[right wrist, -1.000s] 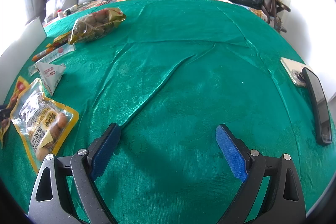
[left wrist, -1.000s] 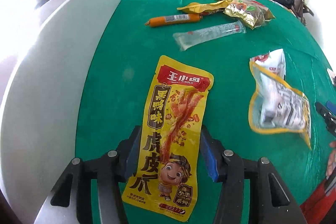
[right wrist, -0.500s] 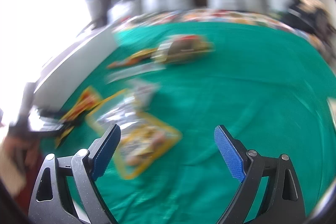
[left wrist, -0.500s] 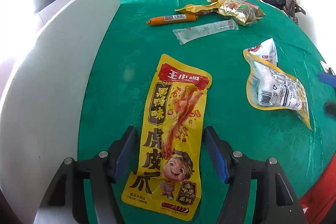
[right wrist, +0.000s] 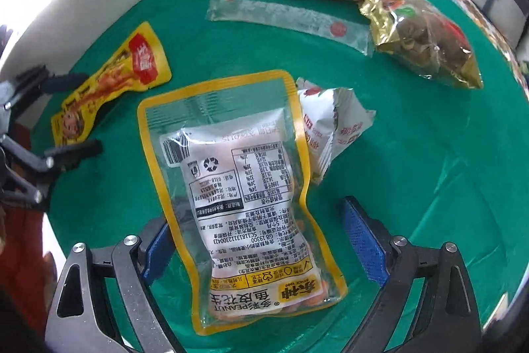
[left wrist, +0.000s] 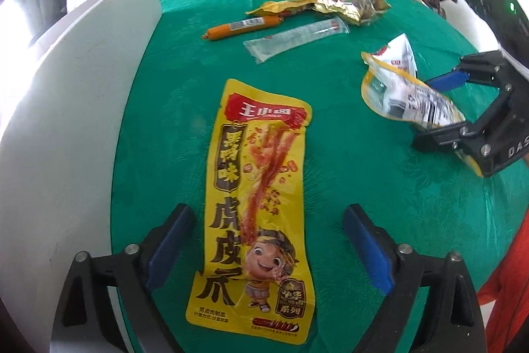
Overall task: Organize snacks
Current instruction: 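Grasp the clear yellow-bordered peanut pack with the right gripper while the left gripper holds the yellow pack, then carry both held packs over the white cardboard box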
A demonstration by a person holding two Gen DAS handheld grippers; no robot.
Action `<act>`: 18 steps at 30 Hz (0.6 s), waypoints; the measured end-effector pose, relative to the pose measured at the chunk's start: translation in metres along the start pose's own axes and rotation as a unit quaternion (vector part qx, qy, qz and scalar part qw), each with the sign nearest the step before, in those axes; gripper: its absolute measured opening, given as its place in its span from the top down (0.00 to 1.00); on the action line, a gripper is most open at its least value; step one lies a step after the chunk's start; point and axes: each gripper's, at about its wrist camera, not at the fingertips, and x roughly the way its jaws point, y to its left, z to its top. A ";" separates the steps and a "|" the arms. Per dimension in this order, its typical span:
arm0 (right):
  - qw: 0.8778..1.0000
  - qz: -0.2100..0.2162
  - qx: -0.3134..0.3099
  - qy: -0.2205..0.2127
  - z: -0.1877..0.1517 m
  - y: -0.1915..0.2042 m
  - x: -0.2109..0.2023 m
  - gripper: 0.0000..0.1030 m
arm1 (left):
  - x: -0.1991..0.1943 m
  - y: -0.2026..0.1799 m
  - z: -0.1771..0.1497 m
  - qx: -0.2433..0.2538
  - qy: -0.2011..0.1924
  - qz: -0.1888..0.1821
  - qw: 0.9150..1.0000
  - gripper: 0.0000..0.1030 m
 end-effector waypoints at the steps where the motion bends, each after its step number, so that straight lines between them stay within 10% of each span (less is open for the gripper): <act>1: 1.000 0.008 0.012 0.002 -0.001 0.000 -0.002 0.13 | 0.001 0.000 0.001 -0.004 0.001 -0.003 1.000 0.08; 4: 0.999 0.031 0.041 -0.003 -0.008 0.001 -0.012 0.40 | 0.000 0.001 0.005 -0.010 -0.003 0.003 1.000 0.22; 6: 0.996 0.054 0.073 -0.007 -0.016 -0.002 -0.015 0.42 | -0.003 0.005 0.008 -0.019 -0.009 0.004 1.000 0.47; 10: 0.989 0.072 0.123 -0.047 -0.038 -0.004 -0.024 0.42 | -0.006 0.023 0.008 -0.066 -0.008 -0.033 0.997 0.51; 18: 0.916 0.197 0.297 -0.184 -0.107 -0.019 -0.042 0.42 | -0.013 0.036 0.007 -0.113 -0.011 -0.065 0.991 0.56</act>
